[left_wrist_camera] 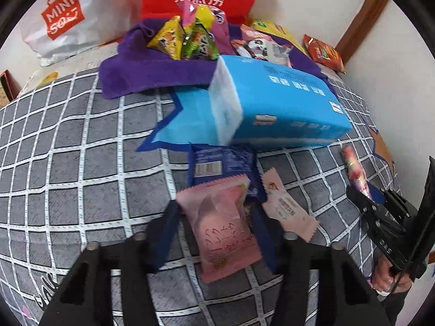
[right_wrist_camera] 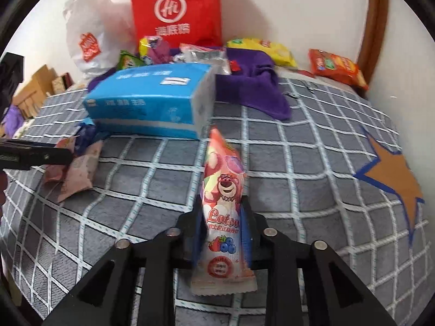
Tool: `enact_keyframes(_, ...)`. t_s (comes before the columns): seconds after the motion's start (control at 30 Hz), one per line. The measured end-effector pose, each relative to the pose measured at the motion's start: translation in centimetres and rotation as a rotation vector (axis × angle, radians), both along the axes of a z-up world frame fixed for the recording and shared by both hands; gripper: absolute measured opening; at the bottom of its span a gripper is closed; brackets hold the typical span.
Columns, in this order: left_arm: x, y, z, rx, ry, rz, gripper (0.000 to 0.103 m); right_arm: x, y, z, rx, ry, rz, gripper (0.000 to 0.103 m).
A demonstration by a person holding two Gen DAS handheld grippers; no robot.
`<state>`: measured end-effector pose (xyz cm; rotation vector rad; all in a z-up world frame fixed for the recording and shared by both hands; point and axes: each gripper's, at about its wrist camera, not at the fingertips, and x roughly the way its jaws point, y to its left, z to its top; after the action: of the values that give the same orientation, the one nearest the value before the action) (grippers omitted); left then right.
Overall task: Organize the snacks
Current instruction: 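Grasp the pink square packet with the left tool while the right tool holds the stick packet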
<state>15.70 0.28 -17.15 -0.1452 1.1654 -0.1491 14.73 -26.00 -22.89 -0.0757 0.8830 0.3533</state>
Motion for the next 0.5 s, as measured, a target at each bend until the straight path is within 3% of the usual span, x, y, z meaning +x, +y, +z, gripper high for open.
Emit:
enact_keyframes(0.13,-0.6,0.9,0.2,0.017,-0.013,0.038,0.042,0.9,0.0,0.4,0.043,0.003,0.016,0.056)
enact_keyframes(0.3,-0.8,1.0,0.2,0.044,-0.026,0.087,0.043,2.3,0.2,-0.1,0.068,0.04,0.007,0.057)
enact_keyframes(0.5,-0.9,-0.4,-0.2,0.139,-0.074,0.096,0.046,2.7,1.8,-0.1,-0.014,0.024,0.028,0.057)
